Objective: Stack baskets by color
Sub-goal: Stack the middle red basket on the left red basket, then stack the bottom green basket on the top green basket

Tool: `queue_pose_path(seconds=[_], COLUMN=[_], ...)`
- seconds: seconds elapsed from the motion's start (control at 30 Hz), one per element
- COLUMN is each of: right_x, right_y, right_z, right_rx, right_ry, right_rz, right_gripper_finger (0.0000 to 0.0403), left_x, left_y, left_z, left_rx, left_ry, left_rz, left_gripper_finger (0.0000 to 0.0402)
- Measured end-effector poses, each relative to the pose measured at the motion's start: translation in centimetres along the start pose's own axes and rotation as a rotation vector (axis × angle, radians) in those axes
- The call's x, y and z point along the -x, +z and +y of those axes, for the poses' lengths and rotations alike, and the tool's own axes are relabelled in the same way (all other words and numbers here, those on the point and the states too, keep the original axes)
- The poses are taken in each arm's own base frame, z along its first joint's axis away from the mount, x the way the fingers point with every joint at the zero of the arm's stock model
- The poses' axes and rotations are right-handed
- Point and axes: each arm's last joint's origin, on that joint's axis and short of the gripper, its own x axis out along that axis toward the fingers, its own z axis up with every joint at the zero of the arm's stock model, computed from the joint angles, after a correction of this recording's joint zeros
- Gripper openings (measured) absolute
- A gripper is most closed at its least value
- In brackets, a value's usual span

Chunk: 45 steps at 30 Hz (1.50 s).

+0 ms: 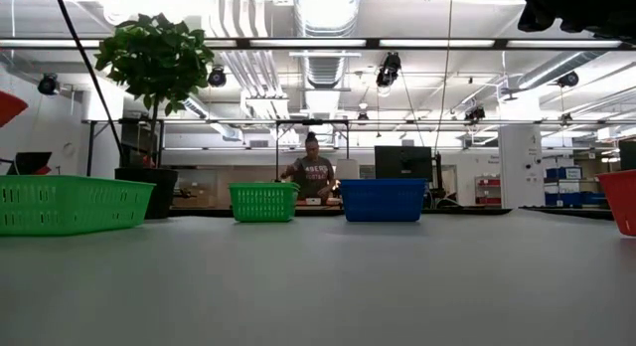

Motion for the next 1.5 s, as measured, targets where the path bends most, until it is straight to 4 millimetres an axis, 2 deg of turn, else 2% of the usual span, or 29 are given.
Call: queue_pose_path(seconds=[0.43, 0.83, 1.1, 1.33, 1.5], right_x=[0.0, 0.0, 0.0, 0.1, 0.1], right_y=[0.0, -0.1, 0.0, -0.2, -0.8], right_z=[0.0, 0.1, 0.2, 0.6, 0.8], right_rx=[-0.008, -0.010, -0.018, -0.017, -0.023], right_ry=[0.009, 0.012, 0.058, 0.136, 0.143], right_rz=[-0.001, 0.006, -0.011, -0.038, -0.023], right_gripper_finger=[0.0027, 0.0027, 0.0027, 0.0027, 0.0027], left_x=[-0.2, -0.6, -0.5, -0.5, -1.1], left_y=[-0.1, -0.2, -0.1, 1.9, 4.0], left_z=[-0.2, -0.2, -0.9, -2.7, -3.2], left_rx=[0.005, 0.006, -0.028, -0.138, -0.258], left_ry=[-0.014, -0.018, -0.101, -0.239, -0.197], left_rz=[0.005, 0.003, -0.064, -0.370, -0.387], left_gripper_finger=[0.0003, 0.0097, 0.0111, 0.0111, 0.0111])
